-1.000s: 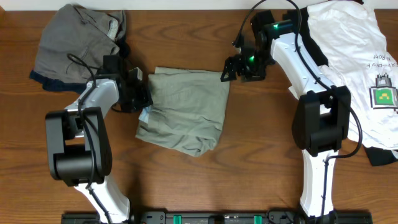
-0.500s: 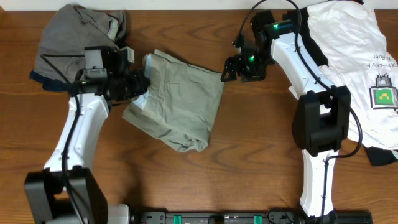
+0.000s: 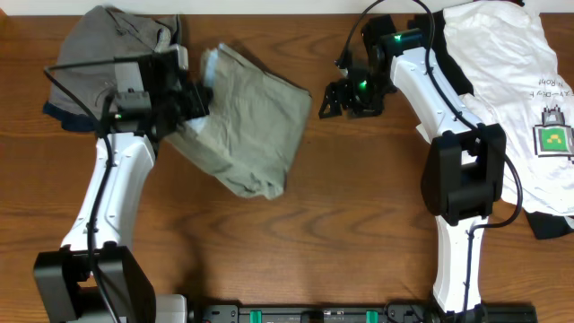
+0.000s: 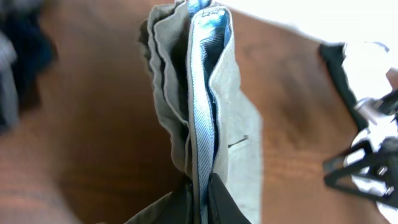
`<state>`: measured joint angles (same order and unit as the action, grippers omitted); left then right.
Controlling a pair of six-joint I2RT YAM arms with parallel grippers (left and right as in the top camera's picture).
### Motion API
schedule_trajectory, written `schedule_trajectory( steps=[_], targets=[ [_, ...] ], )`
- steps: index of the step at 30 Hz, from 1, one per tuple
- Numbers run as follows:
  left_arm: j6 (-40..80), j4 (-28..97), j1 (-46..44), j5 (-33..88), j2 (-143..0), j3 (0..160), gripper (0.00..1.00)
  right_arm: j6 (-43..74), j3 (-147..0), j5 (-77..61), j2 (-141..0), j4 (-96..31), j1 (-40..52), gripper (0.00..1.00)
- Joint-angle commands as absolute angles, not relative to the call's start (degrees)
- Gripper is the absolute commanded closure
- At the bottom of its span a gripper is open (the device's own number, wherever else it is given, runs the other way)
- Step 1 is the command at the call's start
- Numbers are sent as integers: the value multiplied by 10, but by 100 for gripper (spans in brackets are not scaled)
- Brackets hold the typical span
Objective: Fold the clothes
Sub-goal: 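Carry the folded shorts with the left gripper onto the grey pile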
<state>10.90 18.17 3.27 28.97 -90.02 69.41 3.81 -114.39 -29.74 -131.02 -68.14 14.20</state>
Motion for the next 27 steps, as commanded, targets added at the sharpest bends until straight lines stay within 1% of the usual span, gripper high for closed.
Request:
schedule_trajectory(
  steps=[1,10,19,24,27],
  targets=[
    [99,165,34,245,-897,765,94,29,-1155,-298,-1313,-684,138,21],
    [84,96,35,178,-898,821,94,29,-1155,-298,-1313,-684,139,24],
    [15,27,39,114,-904,824,94,29,-1155,-298,-1313,-686,139,25],
    [2,20,67,109,-933,849,94,29,-1155,-298,-1314,-686,139,25],
    [-6,38,88,124,-969,889,94,29,-1155,-298,-1314,-686,140,25]
  ],
)
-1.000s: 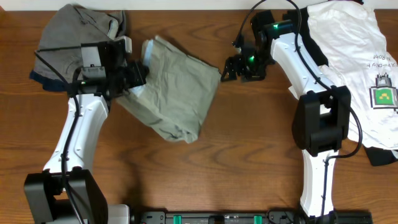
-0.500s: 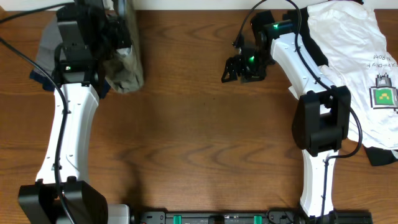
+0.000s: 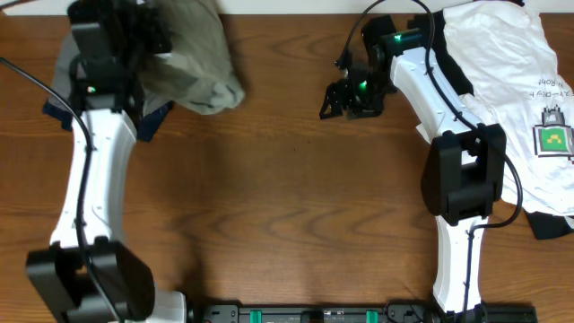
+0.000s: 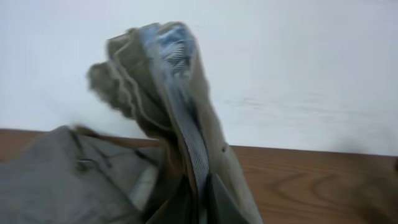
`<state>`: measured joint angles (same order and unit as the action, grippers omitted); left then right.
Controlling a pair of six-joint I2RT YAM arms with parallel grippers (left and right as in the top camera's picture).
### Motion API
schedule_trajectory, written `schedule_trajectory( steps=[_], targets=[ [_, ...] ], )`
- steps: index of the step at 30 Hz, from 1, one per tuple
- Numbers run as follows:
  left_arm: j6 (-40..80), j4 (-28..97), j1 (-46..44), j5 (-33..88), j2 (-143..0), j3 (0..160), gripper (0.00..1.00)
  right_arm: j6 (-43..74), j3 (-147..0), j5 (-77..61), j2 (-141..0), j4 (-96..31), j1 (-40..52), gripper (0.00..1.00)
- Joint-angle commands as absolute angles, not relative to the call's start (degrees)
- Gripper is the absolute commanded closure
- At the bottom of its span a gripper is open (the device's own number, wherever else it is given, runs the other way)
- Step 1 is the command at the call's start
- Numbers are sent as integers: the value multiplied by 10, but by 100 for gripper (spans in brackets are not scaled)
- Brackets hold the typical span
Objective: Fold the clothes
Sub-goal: 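Carry the folded shorts with the left gripper onto the grey pile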
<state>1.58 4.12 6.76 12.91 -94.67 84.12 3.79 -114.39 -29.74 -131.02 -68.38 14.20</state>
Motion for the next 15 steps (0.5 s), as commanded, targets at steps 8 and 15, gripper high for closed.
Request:
schedule_trajectory(
  steps=[8,15],
  targets=[
    [-88,197,116,167,-1117,1114,94,29,-1155,-298,-1313,-684,140,25],
    [-98,244,147,174,-1162,1167,94,29,-1155,-298,-1314,-683,140,24]
  ],
)
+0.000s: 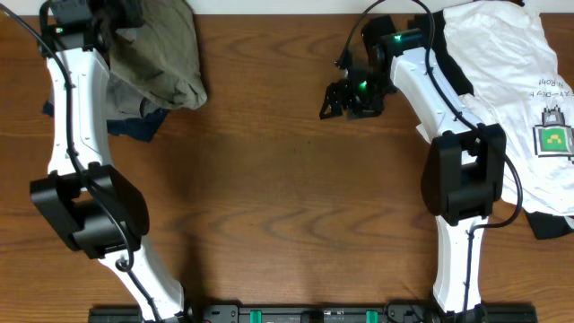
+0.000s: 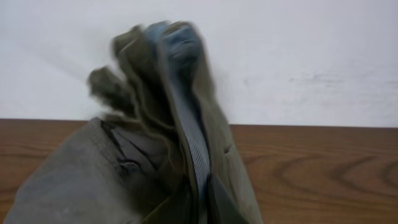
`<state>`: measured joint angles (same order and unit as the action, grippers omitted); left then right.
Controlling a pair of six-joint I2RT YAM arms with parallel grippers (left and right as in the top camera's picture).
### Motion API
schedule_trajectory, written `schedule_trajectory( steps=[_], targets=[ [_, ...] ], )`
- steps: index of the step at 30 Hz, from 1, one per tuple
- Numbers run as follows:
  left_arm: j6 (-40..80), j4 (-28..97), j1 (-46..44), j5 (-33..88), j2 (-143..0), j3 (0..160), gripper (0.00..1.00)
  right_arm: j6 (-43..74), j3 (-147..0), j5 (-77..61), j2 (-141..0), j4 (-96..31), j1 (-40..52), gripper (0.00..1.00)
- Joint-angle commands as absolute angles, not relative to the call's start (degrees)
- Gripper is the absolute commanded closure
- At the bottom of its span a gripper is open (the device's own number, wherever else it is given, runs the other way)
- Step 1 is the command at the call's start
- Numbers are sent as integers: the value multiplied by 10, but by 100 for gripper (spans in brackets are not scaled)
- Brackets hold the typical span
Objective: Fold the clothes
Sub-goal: 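Carry the folded shorts with the left gripper onto the grey pile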
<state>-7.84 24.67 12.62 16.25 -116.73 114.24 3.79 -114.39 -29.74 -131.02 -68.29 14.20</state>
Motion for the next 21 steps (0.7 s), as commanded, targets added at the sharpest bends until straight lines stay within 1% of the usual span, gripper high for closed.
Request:
schedule_trajectory(
  steps=[1,7,14,21],
  targets=[
    [-98,246,154,175,-1162,1172,94,29,-1155,-298,-1314,-681,140,24],
    [-98,270,190,175,-1162,1203,94,29,-1155,-298,-1314,-669,140,22],
    [-98,275,236,175,-1167,1203,94,30,-1155,-298,-1314,-669,148,21],
    [-107,274,258,175,-1209,1202,94,29,-1155,-298,-1314,-668,158,20]
  ],
)
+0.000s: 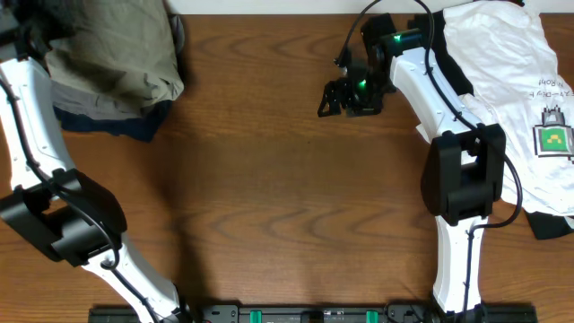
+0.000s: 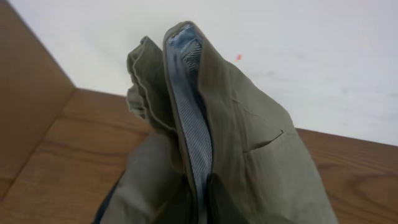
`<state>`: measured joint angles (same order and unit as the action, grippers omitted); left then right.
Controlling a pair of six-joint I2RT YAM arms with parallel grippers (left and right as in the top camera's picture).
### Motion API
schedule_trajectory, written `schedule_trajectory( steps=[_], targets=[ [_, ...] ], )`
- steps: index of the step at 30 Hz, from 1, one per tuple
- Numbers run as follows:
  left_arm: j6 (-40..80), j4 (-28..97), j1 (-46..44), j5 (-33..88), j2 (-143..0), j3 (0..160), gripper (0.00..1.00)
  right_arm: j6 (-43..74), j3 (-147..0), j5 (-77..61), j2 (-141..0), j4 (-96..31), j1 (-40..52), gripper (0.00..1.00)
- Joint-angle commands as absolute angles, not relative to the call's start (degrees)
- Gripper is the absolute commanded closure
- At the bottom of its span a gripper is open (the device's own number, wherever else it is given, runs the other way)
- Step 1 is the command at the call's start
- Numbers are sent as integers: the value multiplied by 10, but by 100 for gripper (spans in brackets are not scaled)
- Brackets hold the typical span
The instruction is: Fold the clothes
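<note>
A folded olive garment [image 1: 112, 54] with a blue striped lining [image 2: 189, 130] lies over a pile at the table's far left corner. My left gripper [image 2: 199, 193] is shut on its folded edge, and the cloth rises between the fingers in the left wrist view. In the overhead view that gripper sits at the top left corner, mostly hidden by cloth. My right gripper [image 1: 334, 99] hangs open over bare wood at the far middle, with nothing in it. A white T-shirt [image 1: 502, 72] with a printed graphic lies spread at the far right.
Under the olive garment a dark navy garment [image 1: 112, 121] sticks out of the pile. A dark cloth [image 1: 552, 224] lies at the right edge below the T-shirt. The white wall [image 2: 298, 56] runs along the table's far edge.
My left gripper has moved further left into the corner with the olive garment still in it. The garment now covers more of the pile. The right arm has not moved.
My left gripper held the folded olive garment on the wood beside the grey pile. Then the garment was up over that pile at the far edge. It then sat further left, and now lies on the pile in the corner, still gripped.
</note>
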<state>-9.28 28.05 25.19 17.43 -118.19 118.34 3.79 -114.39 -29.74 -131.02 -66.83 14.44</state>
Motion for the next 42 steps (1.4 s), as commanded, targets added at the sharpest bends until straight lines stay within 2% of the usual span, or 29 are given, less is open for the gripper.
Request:
schedule_trajectory(
  steps=[1,9,10,12,13,18,23,29,35,42],
  targets=[
    [-107,271,260,175,-1219,1202,94,30,-1155,-298,-1314,-668,158,20],
    [-107,243,265,152,-1296,1202,93,29,-1155,-298,-1314,-673,159,20],
    [-107,244,267,138,-1304,1202,87,29,-1155,-298,-1314,-674,159,20],
    [-107,253,270,113,-1316,1202,62,29,-1155,-298,-1314,-675,159,20],
    [-107,258,273,104,-1319,1202,54,29,-1155,-298,-1314,-675,159,20],
    [-77,284,292,98,-1315,1202,25,29,-1155,-298,-1314,-670,159,18],
    [-68,337,298,129,-1277,1203,17,29,-1155,-298,-1314,-661,159,17],
    [-69,412,278,250,-1221,1203,16,29,-1155,-298,-1314,-649,159,15],
    [-112,473,227,243,-1227,1202,16,29,-1155,-298,-1314,-641,159,15],
    [-110,532,192,116,-1247,1191,16,24,-1155,-298,-1314,-641,159,15]
  ],
)
